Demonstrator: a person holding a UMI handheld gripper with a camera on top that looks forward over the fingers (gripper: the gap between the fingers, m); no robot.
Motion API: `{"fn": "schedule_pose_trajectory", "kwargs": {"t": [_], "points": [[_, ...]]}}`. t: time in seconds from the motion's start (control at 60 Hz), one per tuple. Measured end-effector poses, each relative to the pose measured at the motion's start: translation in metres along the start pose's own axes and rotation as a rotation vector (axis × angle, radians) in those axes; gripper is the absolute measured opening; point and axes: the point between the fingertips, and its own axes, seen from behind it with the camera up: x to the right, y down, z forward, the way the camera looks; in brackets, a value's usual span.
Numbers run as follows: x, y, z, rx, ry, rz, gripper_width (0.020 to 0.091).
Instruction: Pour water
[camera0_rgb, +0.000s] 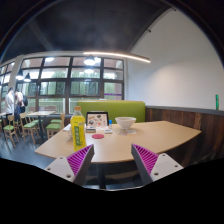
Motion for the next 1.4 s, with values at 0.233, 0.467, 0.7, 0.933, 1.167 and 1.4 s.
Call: {"fn": "schedule_pose_trajectory", "kwargs": {"t": [0.233, 0.467, 0.7, 0.933, 1.167, 1.4], "points": [[-0.041, 0.018, 0.018, -0.010, -0.096, 0.023, 0.0825], [-0.122, 0.033, 0.069, 0.009, -0.174, -0.051, 0.0813], [-0.151, 0.010, 0.156, 0.068, -0.143, -0.061, 0.0803], [-0.165, 0.000, 0.226, 0.085, -0.104, 0.002, 0.0413], [-0.150, 0.001, 0.241, 0.074, -0.103, -0.019, 0.0277], [-0.110, -0.044, 0.319, 0.067, 0.043, -0.594, 0.0277]]}}
